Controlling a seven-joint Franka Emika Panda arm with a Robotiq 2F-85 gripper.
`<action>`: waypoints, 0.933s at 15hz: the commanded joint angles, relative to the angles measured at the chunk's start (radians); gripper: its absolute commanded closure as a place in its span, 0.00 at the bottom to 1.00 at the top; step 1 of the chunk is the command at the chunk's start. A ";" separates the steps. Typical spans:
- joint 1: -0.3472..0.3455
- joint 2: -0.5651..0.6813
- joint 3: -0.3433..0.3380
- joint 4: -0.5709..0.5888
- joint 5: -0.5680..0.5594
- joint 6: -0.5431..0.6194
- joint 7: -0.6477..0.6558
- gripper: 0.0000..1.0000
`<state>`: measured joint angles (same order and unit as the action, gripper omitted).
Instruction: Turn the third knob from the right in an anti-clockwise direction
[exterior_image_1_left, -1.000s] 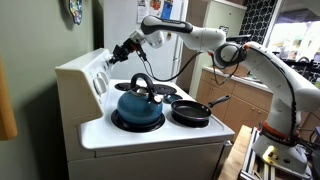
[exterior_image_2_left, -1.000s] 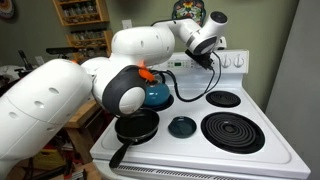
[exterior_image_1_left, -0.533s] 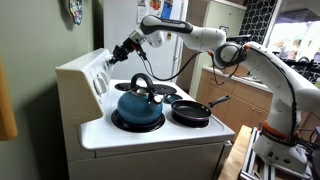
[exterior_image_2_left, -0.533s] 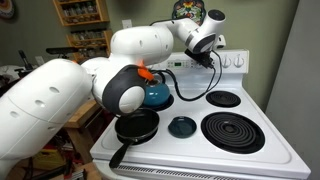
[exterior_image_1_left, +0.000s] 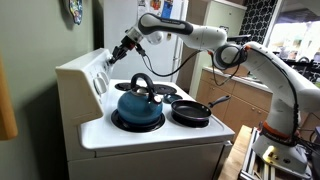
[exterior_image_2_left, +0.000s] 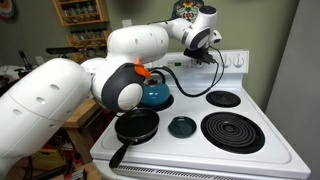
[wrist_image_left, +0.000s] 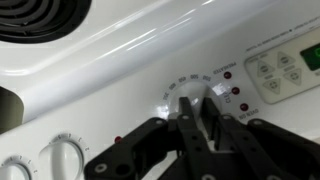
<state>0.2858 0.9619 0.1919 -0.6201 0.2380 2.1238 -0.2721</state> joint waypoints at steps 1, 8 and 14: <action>0.032 0.004 -0.035 0.019 -0.078 -0.094 -0.062 0.96; 0.076 0.002 -0.075 0.033 -0.194 -0.096 -0.180 0.96; 0.096 0.006 -0.097 0.042 -0.244 -0.123 -0.209 0.49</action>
<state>0.3683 0.9613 0.1186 -0.5870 0.0291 2.0720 -0.4651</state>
